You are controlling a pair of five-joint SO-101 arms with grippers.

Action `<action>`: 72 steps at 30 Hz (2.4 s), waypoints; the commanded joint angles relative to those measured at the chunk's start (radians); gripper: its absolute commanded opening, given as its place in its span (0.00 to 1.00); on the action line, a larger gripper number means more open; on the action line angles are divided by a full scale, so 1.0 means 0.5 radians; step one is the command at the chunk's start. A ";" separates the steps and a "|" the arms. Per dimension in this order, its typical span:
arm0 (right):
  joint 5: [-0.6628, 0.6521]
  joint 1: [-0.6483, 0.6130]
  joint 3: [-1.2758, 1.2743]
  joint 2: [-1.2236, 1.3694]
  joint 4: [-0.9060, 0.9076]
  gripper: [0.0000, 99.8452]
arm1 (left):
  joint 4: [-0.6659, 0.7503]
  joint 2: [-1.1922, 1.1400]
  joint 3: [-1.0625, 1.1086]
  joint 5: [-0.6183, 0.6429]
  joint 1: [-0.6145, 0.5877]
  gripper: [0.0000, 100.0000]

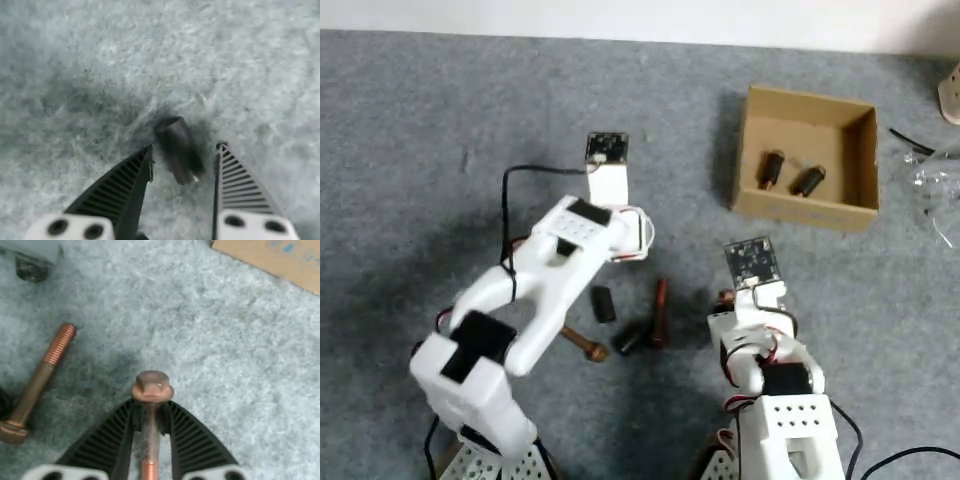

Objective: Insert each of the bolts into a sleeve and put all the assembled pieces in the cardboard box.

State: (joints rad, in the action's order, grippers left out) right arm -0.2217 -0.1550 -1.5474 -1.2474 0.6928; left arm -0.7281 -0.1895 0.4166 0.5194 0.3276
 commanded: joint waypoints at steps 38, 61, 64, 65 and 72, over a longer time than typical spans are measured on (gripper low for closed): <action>-0.021 0.029 0.020 -0.038 -0.063 0.00 | -0.540 -0.637 -0.784 0.239 -0.149 0.19; -0.021 0.032 0.020 -0.038 -0.063 0.00 | -0.540 -0.511 -0.710 0.034 -0.084 0.00; -0.021 0.032 0.020 -0.038 -0.063 0.00 | -0.534 -0.265 -0.569 -0.037 -0.084 0.00; -0.021 0.032 0.020 -0.038 -0.063 0.00 | -0.531 -0.164 -0.505 -0.080 -0.087 0.00; -0.021 0.032 0.023 -0.038 -0.063 0.00 | -0.390 0.575 0.106 -0.466 -0.084 0.00</action>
State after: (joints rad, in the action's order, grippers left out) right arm -0.2217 -0.1550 -1.5474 -1.2490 0.6928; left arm -0.9935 -0.1450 0.3353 0.3936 0.2754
